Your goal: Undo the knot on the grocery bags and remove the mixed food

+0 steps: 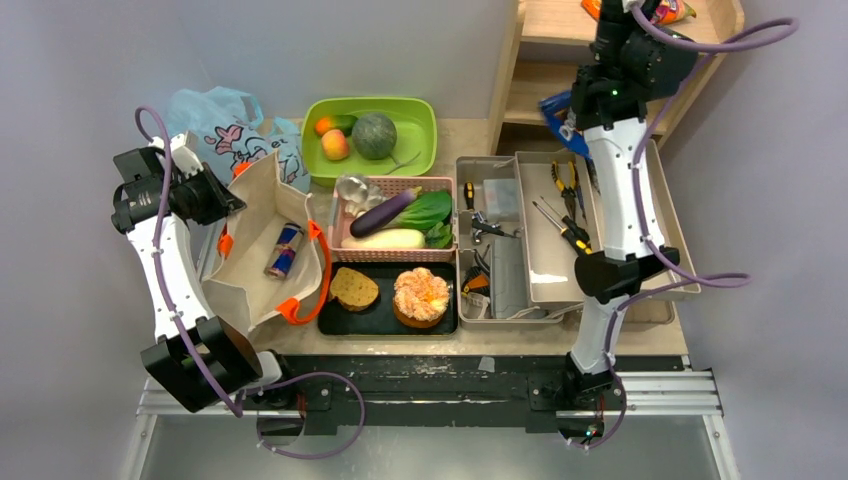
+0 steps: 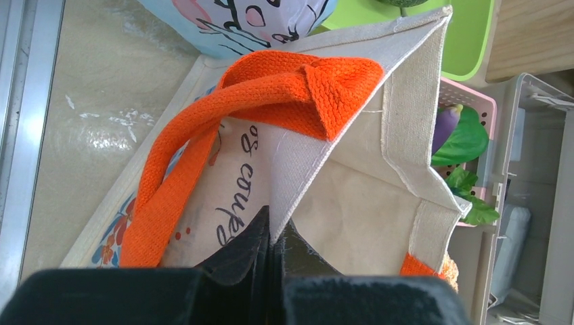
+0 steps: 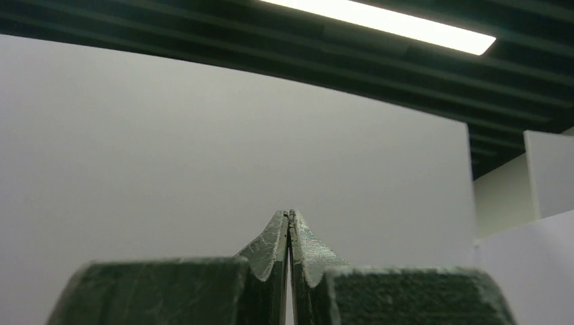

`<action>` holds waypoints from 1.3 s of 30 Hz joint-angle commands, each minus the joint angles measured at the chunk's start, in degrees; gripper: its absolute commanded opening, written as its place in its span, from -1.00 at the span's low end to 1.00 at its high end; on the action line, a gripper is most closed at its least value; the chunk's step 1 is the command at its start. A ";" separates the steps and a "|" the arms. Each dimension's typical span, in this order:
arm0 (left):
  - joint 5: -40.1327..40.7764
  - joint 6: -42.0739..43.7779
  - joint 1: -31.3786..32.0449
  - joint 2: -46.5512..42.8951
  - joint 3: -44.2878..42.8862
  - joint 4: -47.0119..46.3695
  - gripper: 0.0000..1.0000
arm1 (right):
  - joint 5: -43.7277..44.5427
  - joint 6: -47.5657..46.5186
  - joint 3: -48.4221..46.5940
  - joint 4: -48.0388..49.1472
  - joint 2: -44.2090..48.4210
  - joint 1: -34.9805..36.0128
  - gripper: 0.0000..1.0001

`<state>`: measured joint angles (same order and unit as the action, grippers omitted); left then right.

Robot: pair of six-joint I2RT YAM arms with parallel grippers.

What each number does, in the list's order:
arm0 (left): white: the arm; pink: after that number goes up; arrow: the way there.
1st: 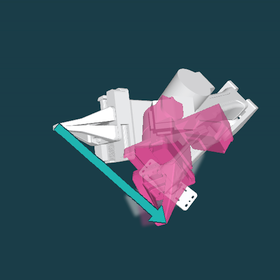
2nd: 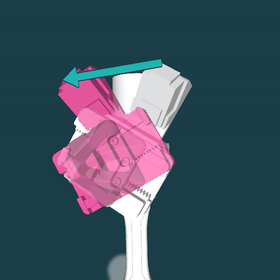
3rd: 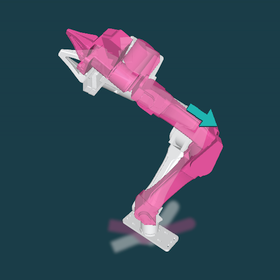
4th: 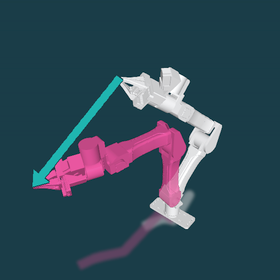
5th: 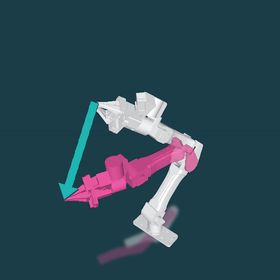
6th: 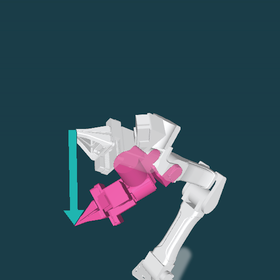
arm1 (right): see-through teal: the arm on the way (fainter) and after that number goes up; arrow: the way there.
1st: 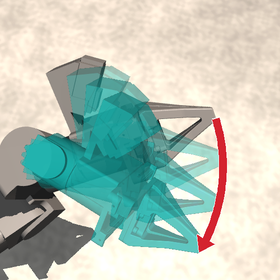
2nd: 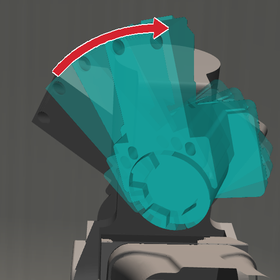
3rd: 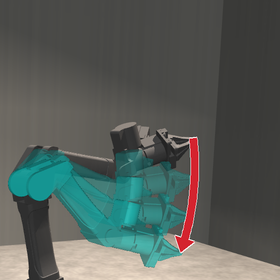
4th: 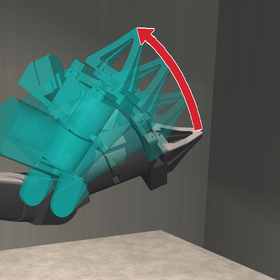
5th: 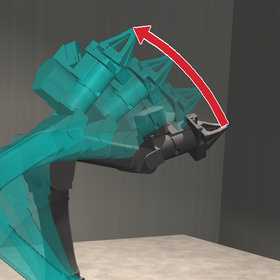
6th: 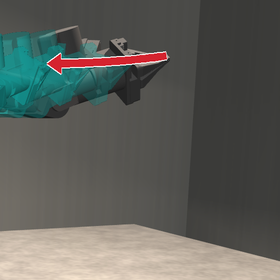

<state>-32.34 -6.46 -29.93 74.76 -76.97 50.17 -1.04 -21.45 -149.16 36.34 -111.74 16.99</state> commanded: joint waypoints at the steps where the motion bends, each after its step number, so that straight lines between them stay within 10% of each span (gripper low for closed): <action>1: -1.59 -0.91 0.36 -1.39 0.31 -1.21 -1.00 | 1.32 -8.77 -1.61 7.14 -0.58 -4.11 -1.00; 6: -1.22 -1.03 0.39 -1.51 -0.19 -0.90 -1.00 | -3.41 0.31 7.58 -5.63 6.27 -6.01 -1.00; 12: -0.82 -2.35 0.40 -1.86 1.44 -2.01 -1.00 | -17.75 -1.51 43.85 -19.80 26.62 -5.90 0.54; 15: -0.89 -3.45 0.45 -1.82 2.37 -2.83 -1.00 | -16.89 -6.07 51.34 -29.51 32.04 -5.93 0.87; 23: -0.26 -3.40 0.74 -0.61 1.42 -2.36 -1.00 | -7.18 -19.69 59.08 -66.50 34.95 -7.14 0.98; 39: -1.48 -0.10 0.71 -0.56 0.28 0.46 -1.00 | 16.41 -19.96 73.87 -44.55 28.44 -7.56 0.98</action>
<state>-32.34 -8.27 -29.85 74.46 -75.20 48.86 8.43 -39.31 -76.97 -19.90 -83.77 9.67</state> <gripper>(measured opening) 0.005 0.987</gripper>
